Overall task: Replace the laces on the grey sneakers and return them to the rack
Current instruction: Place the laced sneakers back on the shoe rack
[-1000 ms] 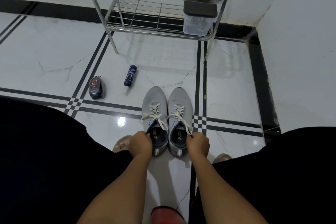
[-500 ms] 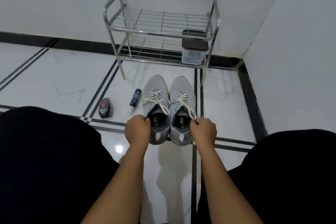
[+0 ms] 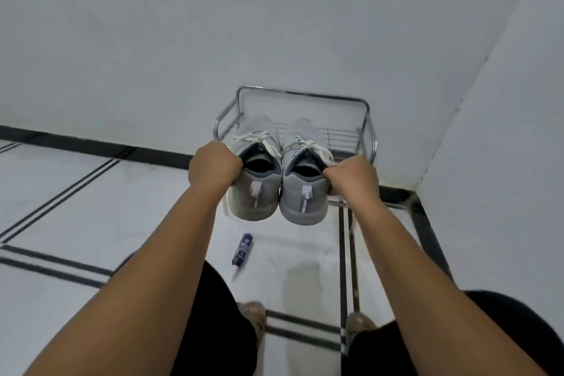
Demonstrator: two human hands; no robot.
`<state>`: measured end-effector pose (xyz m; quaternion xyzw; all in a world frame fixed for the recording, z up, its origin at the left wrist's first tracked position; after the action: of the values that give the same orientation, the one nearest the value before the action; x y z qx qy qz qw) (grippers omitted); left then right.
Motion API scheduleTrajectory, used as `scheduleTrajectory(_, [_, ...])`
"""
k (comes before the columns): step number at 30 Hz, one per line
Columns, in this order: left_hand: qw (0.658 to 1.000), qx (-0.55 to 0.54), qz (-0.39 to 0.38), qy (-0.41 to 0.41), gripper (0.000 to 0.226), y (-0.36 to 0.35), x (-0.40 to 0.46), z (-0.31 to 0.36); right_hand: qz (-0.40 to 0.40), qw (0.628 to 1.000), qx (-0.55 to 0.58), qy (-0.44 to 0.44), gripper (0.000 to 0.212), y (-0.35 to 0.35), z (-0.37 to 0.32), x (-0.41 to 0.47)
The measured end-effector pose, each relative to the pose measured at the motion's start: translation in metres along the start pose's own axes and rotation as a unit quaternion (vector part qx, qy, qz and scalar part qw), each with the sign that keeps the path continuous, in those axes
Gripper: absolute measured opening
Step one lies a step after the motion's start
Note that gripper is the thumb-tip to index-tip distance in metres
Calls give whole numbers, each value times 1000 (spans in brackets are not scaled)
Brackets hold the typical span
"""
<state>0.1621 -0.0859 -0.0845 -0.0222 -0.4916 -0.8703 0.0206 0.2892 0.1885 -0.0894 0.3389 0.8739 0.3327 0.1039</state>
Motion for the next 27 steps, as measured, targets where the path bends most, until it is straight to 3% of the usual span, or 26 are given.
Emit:
scheduleTrajectory(6, [1000, -16, -15, 9, 13, -19, 96, 35, -6, 1000, -12, -15, 25, -18, -33, 105])
scheduleTrajectory(12, [999, -14, -13, 35, 8, -67, 180, 44, -21, 999, -4, -25, 16, -65, -22, 191])
scheduleTrajectory(21, [999, 11, 3, 45, 13, -92, 243, 45, -34, 998, 2, -46, 22, -119, -16, 250])
scheduleTrajectory(24, [998, 12, 24, 56, 13, -91, 251, 44, -5, 999, 16, -50, 26, -124, -16, 259])
scheduleTrajectory(27, [998, -2, 46, 48, 28, -88, 255, 46, -19, 998, 46, -42, 31, -129, -19, 263])
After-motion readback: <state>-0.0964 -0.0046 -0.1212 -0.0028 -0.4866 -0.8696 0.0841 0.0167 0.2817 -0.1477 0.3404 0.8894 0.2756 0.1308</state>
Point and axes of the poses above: each hand's wrist, its own x-axis towards the middle knuckle, its own y-axis out of the back of the hand, z = x × y, the point moved 10 cm from there along x, towards the middle knuckle, and after that the axes turned 5 degrees about x, right-handed, at the moved point
